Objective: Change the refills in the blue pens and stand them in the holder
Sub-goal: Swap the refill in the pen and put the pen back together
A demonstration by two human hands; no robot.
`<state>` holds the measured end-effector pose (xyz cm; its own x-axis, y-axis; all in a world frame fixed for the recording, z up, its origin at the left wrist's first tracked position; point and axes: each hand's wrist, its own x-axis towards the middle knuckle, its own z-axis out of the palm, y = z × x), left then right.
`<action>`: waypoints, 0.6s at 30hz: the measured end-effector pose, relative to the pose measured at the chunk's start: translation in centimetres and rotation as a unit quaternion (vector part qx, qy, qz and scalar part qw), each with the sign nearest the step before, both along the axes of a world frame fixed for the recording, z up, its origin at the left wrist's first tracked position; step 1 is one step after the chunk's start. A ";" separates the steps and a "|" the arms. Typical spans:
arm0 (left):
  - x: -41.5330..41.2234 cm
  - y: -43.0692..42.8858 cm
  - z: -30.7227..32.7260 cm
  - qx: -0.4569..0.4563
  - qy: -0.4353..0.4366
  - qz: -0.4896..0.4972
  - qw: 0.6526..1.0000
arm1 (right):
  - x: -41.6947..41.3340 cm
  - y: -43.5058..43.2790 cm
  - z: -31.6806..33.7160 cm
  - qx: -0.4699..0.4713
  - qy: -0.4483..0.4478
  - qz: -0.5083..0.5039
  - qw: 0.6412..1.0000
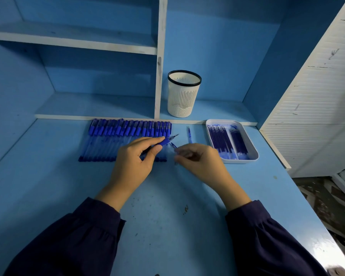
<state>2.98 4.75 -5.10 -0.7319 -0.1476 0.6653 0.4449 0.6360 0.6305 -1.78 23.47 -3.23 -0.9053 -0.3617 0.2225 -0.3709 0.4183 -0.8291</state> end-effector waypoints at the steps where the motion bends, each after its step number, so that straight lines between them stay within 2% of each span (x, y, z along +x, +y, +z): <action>1: 0.0 0.0 0.0 -0.001 0.000 0.001 1.000 | 0.1 -0.1 -0.3 0.031 0.021 0.010 0.999; 3: -0.1 0.1 0.0 -0.002 -0.001 0.002 1.000 | 0.2 -0.3 -0.5 0.077 0.064 0.027 0.995; 5: -0.1 0.1 0.0 -0.005 0.000 0.003 1.000 | 0.0 -0.3 -0.2 0.066 0.061 0.018 0.996; 8: -0.2 0.0 0.0 -0.010 -0.001 0.002 1.000 | -0.3 0.1 0.9 -0.084 0.003 -0.022 0.996; 10: -0.2 0.1 0.1 -0.012 -0.003 -0.001 1.000 | -0.6 0.4 1.6 -0.201 -0.020 -0.039 0.979; 11: -0.2 0.1 0.1 -0.013 -0.004 -0.003 1.000 | -0.6 0.5 1.8 -0.230 -0.025 -0.039 0.972; 18: -0.1 0.4 -0.1 -0.024 -0.001 -0.008 1.000 | -0.4 0.3 1.6 -0.201 0.019 -0.031 0.979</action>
<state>2.90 5.19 -5.16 -0.7347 -0.1032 0.6705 0.4545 0.6588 0.5995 -2.20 23.74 -1.58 -0.9116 -0.1824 0.3684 -0.3879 0.0846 -0.9178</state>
